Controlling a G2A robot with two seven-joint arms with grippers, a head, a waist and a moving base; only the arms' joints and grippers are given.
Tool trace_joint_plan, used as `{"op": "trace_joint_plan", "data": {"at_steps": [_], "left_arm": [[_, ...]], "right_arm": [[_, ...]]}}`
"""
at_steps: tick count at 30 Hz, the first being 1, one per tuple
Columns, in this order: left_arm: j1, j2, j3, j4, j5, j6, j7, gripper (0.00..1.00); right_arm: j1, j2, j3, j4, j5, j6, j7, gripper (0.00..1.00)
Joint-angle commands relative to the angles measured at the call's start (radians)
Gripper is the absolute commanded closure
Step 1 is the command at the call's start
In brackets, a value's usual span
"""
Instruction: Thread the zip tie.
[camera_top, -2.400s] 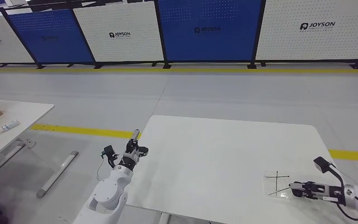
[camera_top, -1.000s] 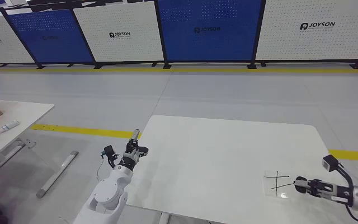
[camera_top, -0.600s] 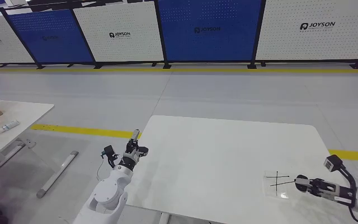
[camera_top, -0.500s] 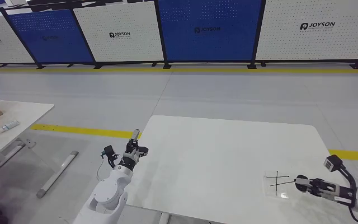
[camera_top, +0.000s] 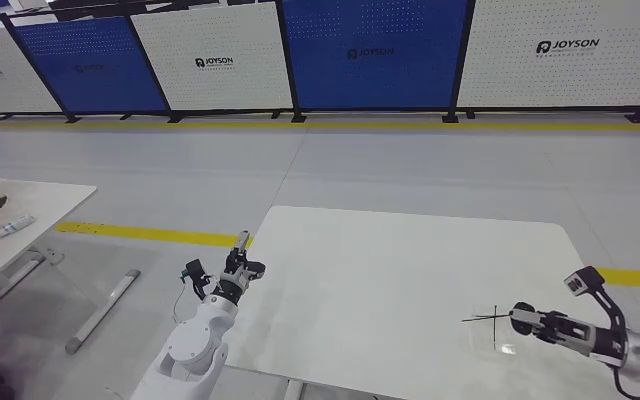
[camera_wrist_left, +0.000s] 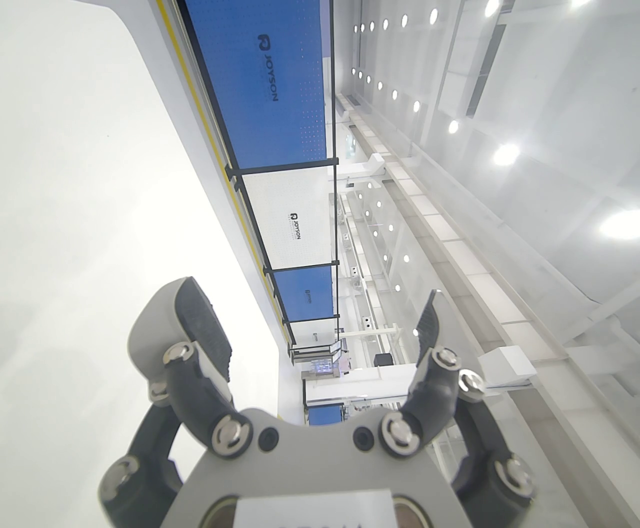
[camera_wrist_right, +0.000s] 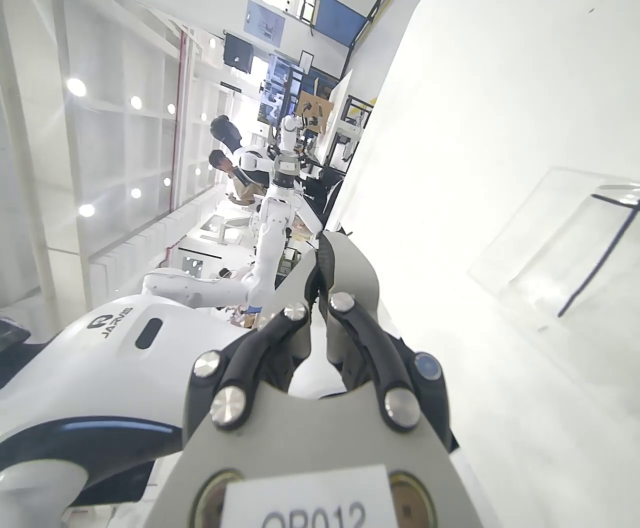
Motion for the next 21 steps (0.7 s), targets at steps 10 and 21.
{"op": "trace_joint_plan", "data": {"at_steps": [10,21], "left_arm": [[0.000,0.000,0.000,0.000,0.000,0.000,0.000,0.00],[-0.025,-0.007,0.118,-0.069,0.155,-0.005,-0.034,0.00]], "right_arm": [[0.001,0.000,-0.001,0.005,0.007,0.000,0.003,1.00],[0.001,0.000,-0.001,0.005,0.007,0.000,0.003,1.00]]}}
